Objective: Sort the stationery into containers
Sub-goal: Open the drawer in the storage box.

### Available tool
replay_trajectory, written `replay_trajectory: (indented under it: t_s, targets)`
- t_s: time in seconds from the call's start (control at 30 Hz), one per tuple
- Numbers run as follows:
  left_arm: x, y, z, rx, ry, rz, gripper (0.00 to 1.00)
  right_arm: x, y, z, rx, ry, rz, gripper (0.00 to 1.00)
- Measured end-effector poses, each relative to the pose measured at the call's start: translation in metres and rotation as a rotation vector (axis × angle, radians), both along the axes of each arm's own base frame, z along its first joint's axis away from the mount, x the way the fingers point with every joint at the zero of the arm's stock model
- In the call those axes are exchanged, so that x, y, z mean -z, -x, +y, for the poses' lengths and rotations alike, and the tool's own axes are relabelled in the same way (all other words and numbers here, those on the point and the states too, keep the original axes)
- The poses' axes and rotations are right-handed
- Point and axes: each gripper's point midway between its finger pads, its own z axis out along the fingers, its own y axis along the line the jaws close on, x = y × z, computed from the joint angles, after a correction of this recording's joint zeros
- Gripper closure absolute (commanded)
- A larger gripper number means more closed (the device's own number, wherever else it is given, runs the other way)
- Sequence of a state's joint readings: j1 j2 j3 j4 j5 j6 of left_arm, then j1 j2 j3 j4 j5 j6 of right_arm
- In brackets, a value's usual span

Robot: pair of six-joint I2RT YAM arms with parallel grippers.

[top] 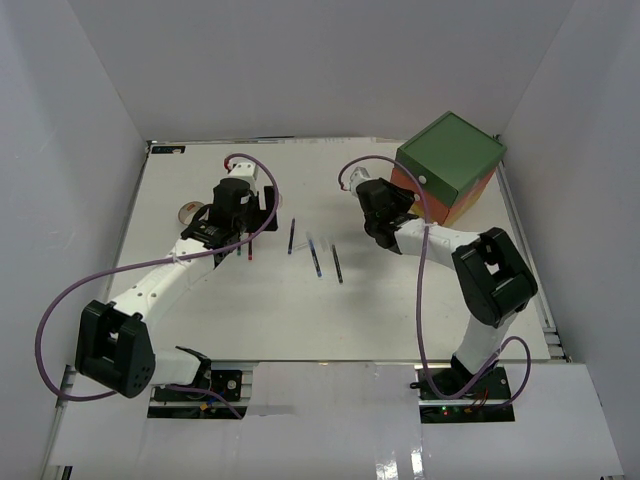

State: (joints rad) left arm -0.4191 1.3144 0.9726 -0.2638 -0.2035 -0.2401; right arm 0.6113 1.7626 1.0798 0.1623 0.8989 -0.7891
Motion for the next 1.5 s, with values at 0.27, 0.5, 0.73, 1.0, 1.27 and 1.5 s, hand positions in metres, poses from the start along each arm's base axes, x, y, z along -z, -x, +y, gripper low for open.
replay_trajectory:
  t_s: [0.27, 0.5, 0.73, 1.0, 1.27, 1.5]
  targets:
    - [-0.001, 0.000, 0.013, -0.054, -0.039, -0.007, 0.02, 0.009, -0.002, -0.011, 0.052, 0.100, -0.028, 0.64]
    - [-0.003, 0.000, 0.020, -0.085, -0.057, -0.015, 0.02, 0.013, -0.001, -0.016, 0.071, 0.144, -0.049, 0.62]
    - [-0.003, 0.000, 0.020, -0.087, -0.058, -0.015, 0.02, 0.006, -0.006, -0.016, 0.079, 0.163, -0.094, 0.61]
    - [-0.003, 0.000, 0.020, -0.086, -0.058, -0.014, 0.02, 0.008, -0.007, -0.016, 0.081, 0.192, -0.107, 0.57]
    - [-0.003, 0.000, 0.020, -0.086, -0.057, -0.015, 0.02, 0.013, -0.008, -0.013, 0.073, 0.206, -0.097, 0.54]
    - [-0.004, 0.000, 0.020, -0.086, -0.057, -0.016, 0.02, 0.020, -0.008, -0.013, 0.073, 0.217, -0.088, 0.55]
